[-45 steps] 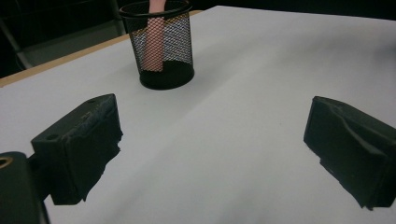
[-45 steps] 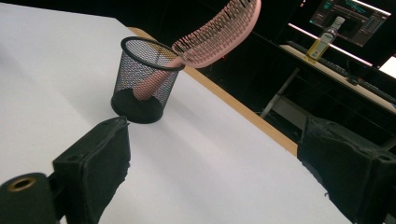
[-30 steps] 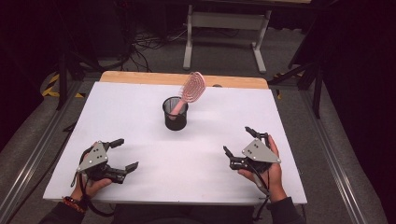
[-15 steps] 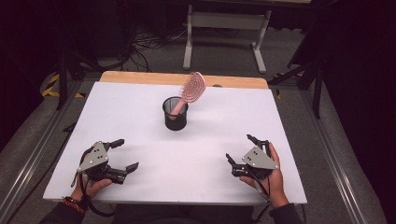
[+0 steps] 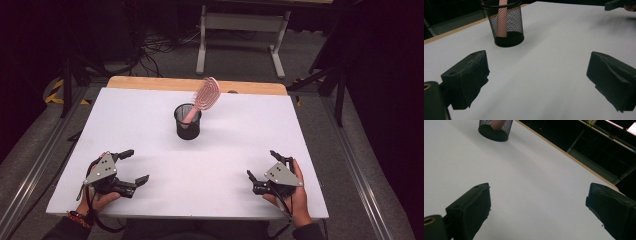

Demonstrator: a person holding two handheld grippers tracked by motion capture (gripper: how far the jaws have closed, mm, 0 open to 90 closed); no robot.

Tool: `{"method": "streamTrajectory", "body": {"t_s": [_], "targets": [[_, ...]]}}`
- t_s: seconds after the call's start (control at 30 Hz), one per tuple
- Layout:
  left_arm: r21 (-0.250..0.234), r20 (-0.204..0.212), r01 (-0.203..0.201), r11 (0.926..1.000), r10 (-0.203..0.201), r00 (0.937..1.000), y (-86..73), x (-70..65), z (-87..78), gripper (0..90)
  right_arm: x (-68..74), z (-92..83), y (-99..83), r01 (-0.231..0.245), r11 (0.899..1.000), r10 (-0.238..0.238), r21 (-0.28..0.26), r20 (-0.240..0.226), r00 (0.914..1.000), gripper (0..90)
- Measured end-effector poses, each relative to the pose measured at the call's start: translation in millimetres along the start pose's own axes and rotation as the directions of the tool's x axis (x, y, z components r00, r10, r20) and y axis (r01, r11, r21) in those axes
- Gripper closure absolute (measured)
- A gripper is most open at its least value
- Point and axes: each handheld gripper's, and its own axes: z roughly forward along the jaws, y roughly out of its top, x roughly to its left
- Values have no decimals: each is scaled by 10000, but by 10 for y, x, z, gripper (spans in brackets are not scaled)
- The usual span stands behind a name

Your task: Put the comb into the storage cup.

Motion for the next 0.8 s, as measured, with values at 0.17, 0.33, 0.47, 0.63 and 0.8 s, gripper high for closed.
{"method": "streamTrajectory", "body": {"t_s": [0.17, 0.33, 0.47, 0.63, 0.8], "targets": [[-40, -15, 24, 10000, -24, 10000, -1, 6, 2, 51, -28, -47, -69, -312, 9993, 310, -190, -136, 9994, 44], [-27, -96, -18, 10000, 17, 10000, 4, 4, 10, 51, -31, -28, -124, -637, 9979, 629, -117, -591, 9963, 39], [18, -146, -43, 10000, 43, 9999, 6, -3, 13, 50, -14, -4, -127, -642, 9978, 630, -141, -744, 9952, 37], [38, -180, -84, 10000, 85, 9998, 13, -12, 23, 51, 19, 0, -125, -574, 9981, 555, -242, -725, 9958, 38], [40, -110, -161, 9999, 161, 9998, 12, -21, 22, 50, 43, 0, -78, -712, 9970, 692, -306, -619, 9957, 44]]}}
